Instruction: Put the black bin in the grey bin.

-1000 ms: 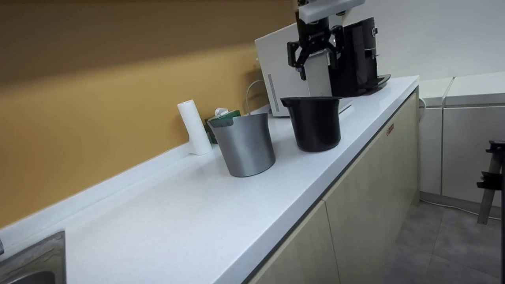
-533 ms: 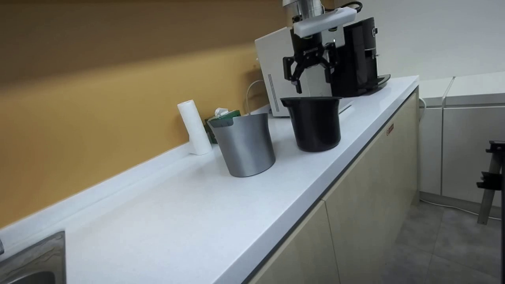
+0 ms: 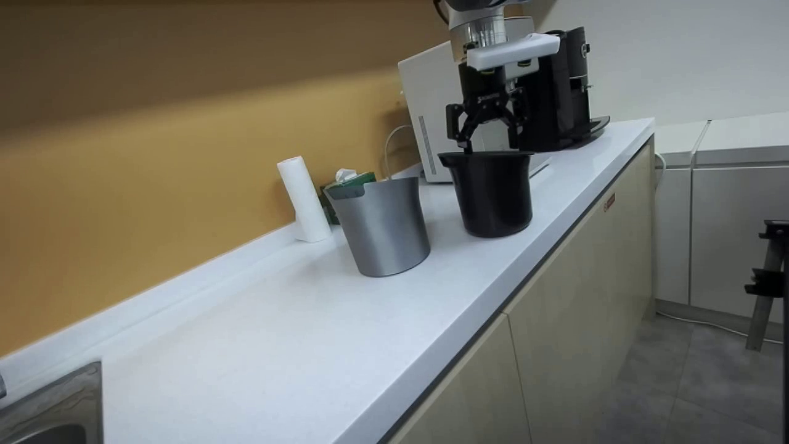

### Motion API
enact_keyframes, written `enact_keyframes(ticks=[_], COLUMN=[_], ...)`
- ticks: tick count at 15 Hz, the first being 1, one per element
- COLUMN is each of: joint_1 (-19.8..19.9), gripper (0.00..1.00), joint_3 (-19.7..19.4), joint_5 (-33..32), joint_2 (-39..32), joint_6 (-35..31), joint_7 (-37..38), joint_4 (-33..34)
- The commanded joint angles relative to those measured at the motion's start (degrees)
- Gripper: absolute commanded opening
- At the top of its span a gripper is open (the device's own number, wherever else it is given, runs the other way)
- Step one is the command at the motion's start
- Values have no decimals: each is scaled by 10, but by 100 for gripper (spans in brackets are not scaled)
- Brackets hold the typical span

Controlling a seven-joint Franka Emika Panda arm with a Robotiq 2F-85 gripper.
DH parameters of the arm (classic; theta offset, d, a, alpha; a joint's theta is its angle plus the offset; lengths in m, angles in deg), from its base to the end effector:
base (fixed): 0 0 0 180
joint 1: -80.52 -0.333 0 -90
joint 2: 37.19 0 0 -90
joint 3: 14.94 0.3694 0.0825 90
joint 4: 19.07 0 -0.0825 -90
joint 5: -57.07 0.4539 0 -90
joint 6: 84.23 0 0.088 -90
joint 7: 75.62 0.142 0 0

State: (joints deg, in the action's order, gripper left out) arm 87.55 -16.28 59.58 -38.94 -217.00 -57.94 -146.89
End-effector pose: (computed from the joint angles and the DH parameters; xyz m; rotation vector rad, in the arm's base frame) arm 0.5860 -0.0842 0.3373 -3.0136 0.7430 -0.0824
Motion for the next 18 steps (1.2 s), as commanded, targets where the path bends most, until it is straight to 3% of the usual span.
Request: enact_keyframes(ticks=[1,7,14,15,16,18], joint_1=[-10,-15,-16,-16,-16,-16], gripper=[100,100,100,75,74,60], joint_3=[-12,-17,-17,-18,-18,-19], joint_5=[19,14,24,24,25,26], joint_2=[-15,-32,-63,-66,-67,-66], joint_6=[21,12,-60,-69,-78,-93], joint_7=[-26,-27,-33,-32,-30,-29], joint_4=[20,16,11,10,9,6])
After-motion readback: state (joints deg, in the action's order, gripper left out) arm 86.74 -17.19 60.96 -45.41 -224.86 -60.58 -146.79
